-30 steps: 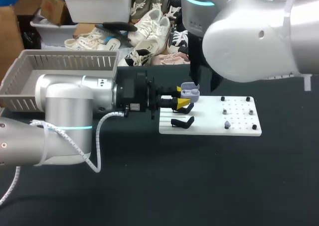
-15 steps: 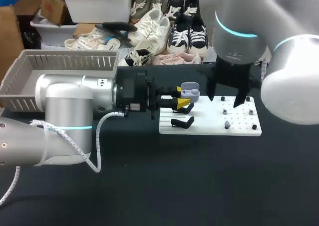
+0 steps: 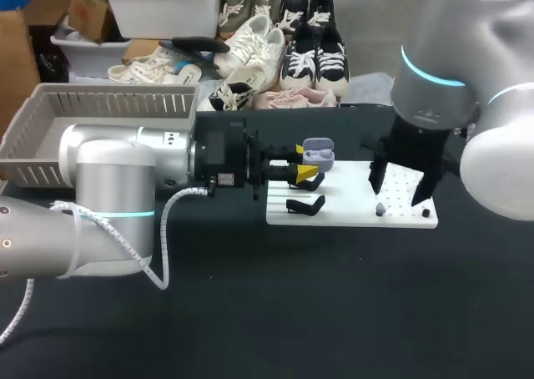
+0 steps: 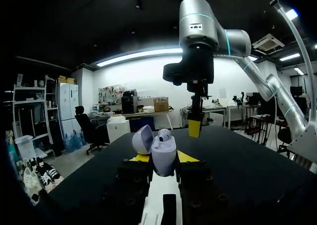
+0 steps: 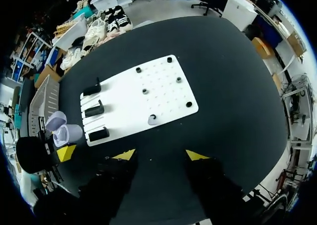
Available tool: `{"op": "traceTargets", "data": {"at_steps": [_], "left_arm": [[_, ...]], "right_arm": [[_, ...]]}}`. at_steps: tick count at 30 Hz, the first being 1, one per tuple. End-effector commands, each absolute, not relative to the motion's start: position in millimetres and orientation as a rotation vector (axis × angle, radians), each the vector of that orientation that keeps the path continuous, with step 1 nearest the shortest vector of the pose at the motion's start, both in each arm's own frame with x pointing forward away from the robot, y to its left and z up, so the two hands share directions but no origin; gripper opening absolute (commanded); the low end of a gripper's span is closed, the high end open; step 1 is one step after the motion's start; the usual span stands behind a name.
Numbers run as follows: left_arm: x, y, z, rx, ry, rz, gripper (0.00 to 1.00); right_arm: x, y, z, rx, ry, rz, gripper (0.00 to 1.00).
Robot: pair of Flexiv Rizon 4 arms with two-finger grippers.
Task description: Pick up each earbud case from the left stands, insert the matching earbuds, close the lid, and place the case in the box.
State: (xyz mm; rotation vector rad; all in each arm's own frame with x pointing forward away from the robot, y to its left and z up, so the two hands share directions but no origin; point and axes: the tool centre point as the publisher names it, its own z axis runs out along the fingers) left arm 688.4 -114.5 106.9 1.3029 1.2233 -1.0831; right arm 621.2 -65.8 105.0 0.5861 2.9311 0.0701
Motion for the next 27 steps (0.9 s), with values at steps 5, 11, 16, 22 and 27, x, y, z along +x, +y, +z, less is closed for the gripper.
{"op": "traceTargets", "data": {"at_steps": [5, 11, 16, 22, 27], "left_arm": [[688, -115, 106, 1.300, 1.223, -1.080, 0.00], [688, -115, 106, 1.300, 1.223, -1.080, 0.00], [688, -115, 106, 1.300, 1.223, -1.080, 0.00], [688, -115, 106, 1.300, 1.223, -1.080, 0.00], [688, -115, 106, 1.300, 1.223, -1.080, 0.00]], "right_arm": [[635, -59, 84, 0.671, 2.939, 0.035, 0.55], [640, -59, 74, 0.766, 2.902, 0.073, 0.60], [644, -59, 64, 0.838, 2.856, 0.107, 0.48], [648, -57, 56, 0.868, 2.837, 0.125, 0.45], [649, -57, 49, 0.866, 2.816, 0.156, 0.47]]}}
